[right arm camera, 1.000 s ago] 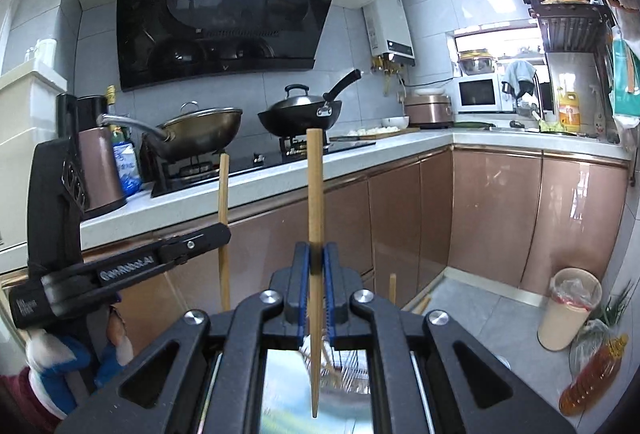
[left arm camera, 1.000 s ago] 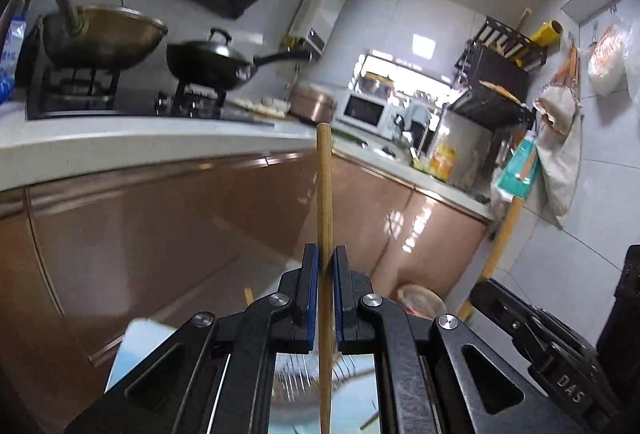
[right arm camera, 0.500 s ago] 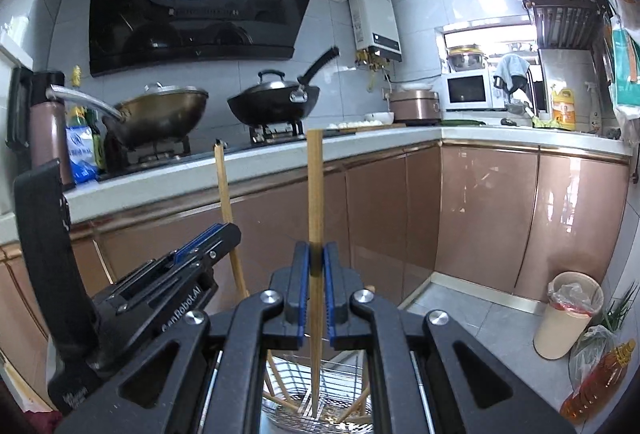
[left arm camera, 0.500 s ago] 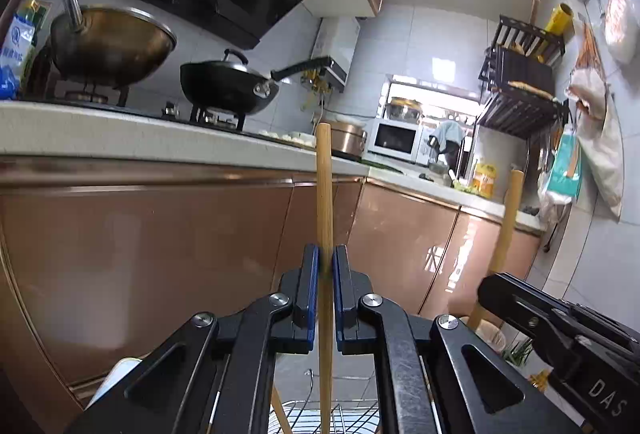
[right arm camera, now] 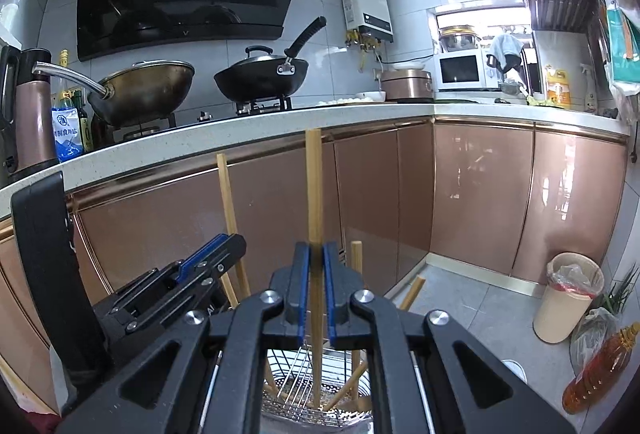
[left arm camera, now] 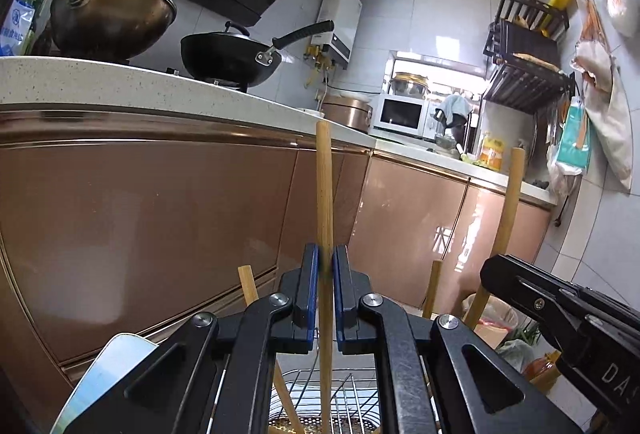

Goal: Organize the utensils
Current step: 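Open both tools to drop the chopsticks into the wire holder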

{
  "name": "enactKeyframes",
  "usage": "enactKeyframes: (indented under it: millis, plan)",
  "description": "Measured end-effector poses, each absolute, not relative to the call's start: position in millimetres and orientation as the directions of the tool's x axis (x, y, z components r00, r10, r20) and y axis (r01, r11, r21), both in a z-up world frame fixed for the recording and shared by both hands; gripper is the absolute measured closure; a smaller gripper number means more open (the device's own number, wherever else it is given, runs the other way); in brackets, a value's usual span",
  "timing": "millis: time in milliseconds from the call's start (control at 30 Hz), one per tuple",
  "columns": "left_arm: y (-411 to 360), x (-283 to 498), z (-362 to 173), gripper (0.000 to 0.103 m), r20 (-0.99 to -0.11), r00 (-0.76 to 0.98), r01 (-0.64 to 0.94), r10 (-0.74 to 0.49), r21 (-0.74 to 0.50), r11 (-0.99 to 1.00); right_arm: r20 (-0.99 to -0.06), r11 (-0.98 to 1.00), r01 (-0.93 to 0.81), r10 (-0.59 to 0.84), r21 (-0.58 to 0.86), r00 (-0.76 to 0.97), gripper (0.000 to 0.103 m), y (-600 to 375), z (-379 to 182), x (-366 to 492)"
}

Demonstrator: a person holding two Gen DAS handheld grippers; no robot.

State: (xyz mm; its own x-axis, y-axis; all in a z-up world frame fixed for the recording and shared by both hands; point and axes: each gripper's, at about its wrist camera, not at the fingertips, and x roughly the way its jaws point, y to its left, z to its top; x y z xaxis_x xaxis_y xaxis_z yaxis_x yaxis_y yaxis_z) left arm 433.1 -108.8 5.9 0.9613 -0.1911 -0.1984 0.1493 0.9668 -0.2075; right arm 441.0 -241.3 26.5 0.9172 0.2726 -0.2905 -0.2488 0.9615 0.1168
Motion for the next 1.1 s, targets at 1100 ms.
enactKeyframes:
  millis: [1100]
  plan:
    - [-91.5,409.4,25.2,0.060,-0.239,0.945,0.182,-0.222,-0.178,0.967,-0.287,0.959,-0.232,0.272,0.165,0.918,0.077,-251.3,24.4,423.9]
